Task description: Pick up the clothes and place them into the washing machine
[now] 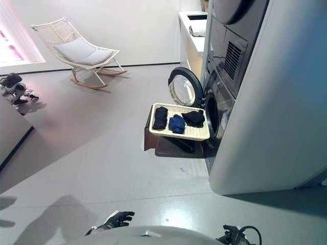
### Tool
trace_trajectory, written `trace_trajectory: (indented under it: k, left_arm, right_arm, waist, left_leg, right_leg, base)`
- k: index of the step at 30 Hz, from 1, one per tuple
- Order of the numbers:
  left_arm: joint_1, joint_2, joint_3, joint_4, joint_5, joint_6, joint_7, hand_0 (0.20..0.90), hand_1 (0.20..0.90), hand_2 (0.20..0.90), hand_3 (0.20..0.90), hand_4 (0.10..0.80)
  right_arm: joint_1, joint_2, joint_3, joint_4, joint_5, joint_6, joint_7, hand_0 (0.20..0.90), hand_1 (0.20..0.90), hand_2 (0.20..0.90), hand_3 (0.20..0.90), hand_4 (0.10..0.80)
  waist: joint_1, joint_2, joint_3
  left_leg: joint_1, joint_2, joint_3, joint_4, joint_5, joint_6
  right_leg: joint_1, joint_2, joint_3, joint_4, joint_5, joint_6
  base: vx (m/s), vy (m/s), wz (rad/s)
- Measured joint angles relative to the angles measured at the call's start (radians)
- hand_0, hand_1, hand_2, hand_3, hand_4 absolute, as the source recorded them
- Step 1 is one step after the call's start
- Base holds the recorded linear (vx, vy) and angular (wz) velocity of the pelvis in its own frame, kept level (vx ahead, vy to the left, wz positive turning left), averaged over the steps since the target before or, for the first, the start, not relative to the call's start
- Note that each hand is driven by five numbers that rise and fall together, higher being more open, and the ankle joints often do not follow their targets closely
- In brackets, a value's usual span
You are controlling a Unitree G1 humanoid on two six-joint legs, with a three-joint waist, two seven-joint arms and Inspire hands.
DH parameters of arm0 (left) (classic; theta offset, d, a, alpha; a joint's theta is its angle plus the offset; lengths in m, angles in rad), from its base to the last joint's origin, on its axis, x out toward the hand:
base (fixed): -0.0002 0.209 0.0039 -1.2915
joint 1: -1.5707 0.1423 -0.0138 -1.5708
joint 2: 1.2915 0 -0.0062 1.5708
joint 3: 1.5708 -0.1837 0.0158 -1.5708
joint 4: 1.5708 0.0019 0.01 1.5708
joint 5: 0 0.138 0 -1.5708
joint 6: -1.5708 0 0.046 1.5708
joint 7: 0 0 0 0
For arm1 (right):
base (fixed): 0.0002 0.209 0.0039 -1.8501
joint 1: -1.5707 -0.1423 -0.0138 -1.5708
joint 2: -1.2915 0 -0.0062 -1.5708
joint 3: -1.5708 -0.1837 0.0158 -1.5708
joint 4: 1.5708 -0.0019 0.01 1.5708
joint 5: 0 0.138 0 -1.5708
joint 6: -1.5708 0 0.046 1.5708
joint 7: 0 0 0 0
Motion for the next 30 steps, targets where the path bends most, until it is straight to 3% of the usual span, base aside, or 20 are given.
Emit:
trace_trajectory:
  k: [30]
  left_arm:
    - [-0.002, -0.004, 0.06, 0.01, -0.019, 0.005, 0.001, 0.9, 0.9, 0.9, 0.9, 0.8]
  right_arm:
    - [-0.01, 0.0, 0.0, 0.0, 0.0, 0.0, 0.003, 0.9, 0.9, 0.9, 0.9, 0.8]
  waist:
    - [0.001, -0.007, 0.019]
  left_leg:
    - [-0.019, -0.002, -0.008, -0.001, -0.004, -0.005]
  right_leg:
    - [-0.015, -0.007, -0.013, 0.0, -0.001, 0.001]
  base:
    - [0.007, 0.009, 0.01]
